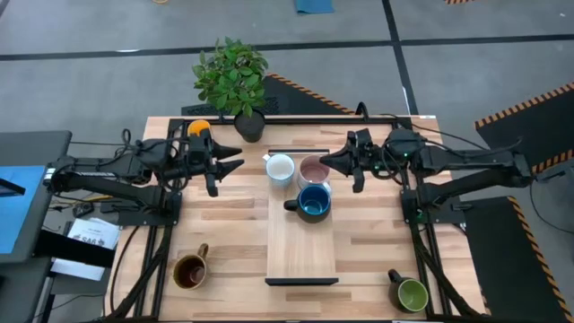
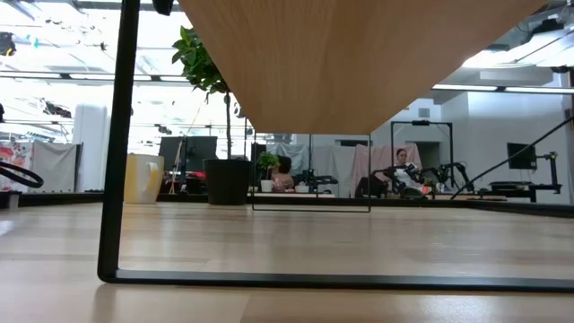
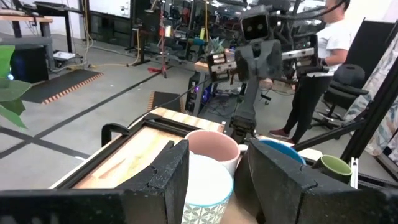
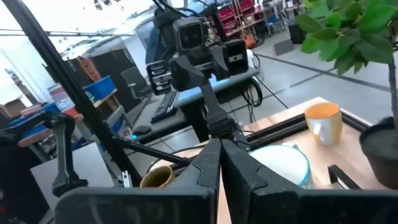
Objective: Place coffee mugs
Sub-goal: Put the yellow mug on the shelf
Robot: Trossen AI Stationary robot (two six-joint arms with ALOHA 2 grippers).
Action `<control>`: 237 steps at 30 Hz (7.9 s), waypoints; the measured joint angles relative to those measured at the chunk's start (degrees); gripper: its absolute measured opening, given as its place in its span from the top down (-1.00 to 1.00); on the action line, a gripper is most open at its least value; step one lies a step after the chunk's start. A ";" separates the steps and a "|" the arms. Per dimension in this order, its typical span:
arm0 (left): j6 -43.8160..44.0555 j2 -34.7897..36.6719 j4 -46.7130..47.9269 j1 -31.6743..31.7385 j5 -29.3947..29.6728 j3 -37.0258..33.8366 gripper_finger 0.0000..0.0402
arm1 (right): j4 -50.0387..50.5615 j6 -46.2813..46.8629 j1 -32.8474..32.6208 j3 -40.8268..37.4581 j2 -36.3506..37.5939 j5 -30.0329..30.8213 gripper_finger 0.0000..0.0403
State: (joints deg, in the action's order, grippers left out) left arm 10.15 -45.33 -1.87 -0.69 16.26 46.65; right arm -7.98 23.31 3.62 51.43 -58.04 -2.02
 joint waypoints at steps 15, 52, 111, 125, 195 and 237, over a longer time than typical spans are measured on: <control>-0.57 0.01 -0.03 0.04 1.00 0.00 0.26 | -0.53 0.17 -0.13 0.04 -0.69 0.52 0.81; 5.07 -20.38 55.99 41.13 -4.54 7.15 -0.09 | -1.05 0.19 0.24 0.04 -1.31 0.59 0.80; -26.31 -33.94 60.08 49.15 -0.13 7.17 0.98 | -0.60 3.72 -1.33 0.04 -1.31 0.57 0.80; -9.72 -24.47 74.23 30.14 -15.54 13.46 0.99 | -0.60 3.69 -1.33 0.04 -1.31 0.57 0.80; -29.00 -54.26 75.94 -14.95 -4.30 63.34 0.91 | 0.23 3.67 -1.33 0.04 -1.29 0.55 0.80; -24.94 -54.17 75.13 -14.97 -2.33 63.34 0.41 | 0.25 3.65 -1.33 0.04 -1.29 0.55 0.80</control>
State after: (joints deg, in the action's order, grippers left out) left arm -14.79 -99.50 73.26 -15.66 13.93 110.00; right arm -7.73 26.96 2.28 51.46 -59.33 -1.48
